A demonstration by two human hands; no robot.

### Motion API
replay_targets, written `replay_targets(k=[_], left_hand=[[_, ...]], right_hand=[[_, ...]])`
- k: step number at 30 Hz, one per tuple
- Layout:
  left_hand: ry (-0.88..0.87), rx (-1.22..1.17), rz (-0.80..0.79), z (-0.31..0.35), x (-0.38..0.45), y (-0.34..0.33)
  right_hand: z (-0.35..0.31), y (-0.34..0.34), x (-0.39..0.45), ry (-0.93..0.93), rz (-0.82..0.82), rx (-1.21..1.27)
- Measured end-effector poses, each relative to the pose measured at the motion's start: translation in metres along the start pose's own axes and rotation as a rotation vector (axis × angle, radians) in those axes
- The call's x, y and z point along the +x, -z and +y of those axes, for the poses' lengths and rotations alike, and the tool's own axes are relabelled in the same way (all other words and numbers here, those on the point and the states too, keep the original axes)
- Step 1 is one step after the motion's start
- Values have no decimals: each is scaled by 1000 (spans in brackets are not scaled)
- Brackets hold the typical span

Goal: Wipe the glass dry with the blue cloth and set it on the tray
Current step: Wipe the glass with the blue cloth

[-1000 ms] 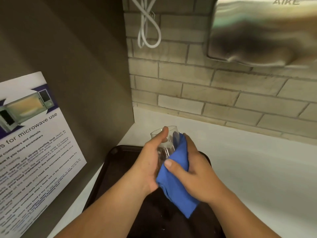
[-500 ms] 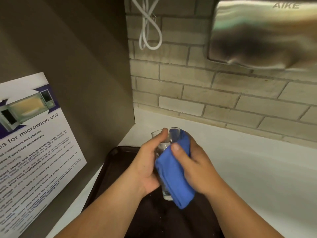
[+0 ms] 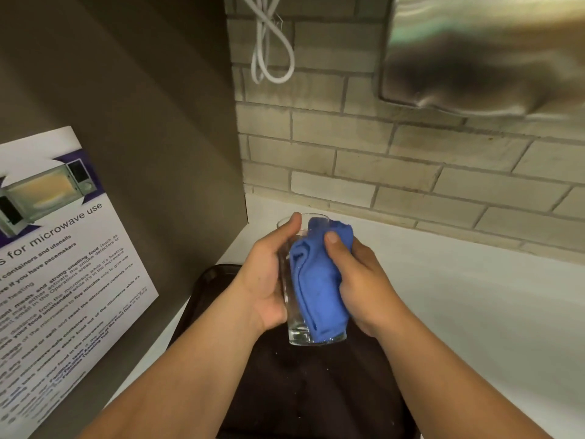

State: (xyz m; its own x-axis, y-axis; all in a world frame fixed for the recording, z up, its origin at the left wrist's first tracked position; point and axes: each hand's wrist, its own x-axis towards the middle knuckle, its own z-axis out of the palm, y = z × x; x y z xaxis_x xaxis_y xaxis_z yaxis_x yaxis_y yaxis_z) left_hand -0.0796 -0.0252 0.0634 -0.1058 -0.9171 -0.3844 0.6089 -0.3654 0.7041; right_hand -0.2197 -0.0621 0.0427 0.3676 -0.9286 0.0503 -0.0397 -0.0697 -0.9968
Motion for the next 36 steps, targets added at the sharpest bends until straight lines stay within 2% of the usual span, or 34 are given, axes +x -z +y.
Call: replay_targets(k=[2, 5, 8, 10, 12, 14, 17, 18, 20, 21, 23, 25, 26, 29, 31, 33, 36], left_hand=[[11, -12, 55, 6, 0, 0], [-7, 20, 162, 3, 7, 3], [-11, 79, 141, -5, 7, 1], [17, 53, 85, -6, 3, -3], [5, 6, 73, -2, 4, -2], [-9, -4, 127, 3, 7, 2], [-23, 50, 217, 2, 10, 7], [-19, 48, 211, 0, 11, 8], [-1, 51, 195, -4, 8, 8], [10, 39, 181, -4, 5, 5], [14, -6, 141, -3, 1, 2], [-1, -46, 146, 2, 1, 2], [-5, -56, 167, 4, 2, 3], [-9, -10, 210, 6, 8, 8], [-11, 40, 213, 2, 10, 12], [-2, 52, 180, -2, 6, 10], [24, 40, 113, -2, 4, 6]], right_hand=[[4, 3, -16, 11, -100, 13], [4, 1, -36, 114, -220, -195], [1, -3, -24, 168, -76, -264], [-5, -2, -11, 61, 41, -77], [-5, 5, -6, -27, 65, 57], [-5, 7, -15, 13, -36, 54], [-2, 2, -38, 147, -266, -91], [1, 0, -39, 193, -282, -159], [2, -6, -30, 210, -191, -209], [-1, -8, -24, 157, -107, -172], [-5, -7, -15, 33, -2, 7], [-2, -1, -14, -46, 16, 164], [-1, -1, -15, -54, 1, 165], [7, -2, -35, 47, -234, 51], [7, -5, -38, 132, -291, -71], [3, -9, -28, 182, -187, -144], [-4, -9, -8, 24, 46, 15]])
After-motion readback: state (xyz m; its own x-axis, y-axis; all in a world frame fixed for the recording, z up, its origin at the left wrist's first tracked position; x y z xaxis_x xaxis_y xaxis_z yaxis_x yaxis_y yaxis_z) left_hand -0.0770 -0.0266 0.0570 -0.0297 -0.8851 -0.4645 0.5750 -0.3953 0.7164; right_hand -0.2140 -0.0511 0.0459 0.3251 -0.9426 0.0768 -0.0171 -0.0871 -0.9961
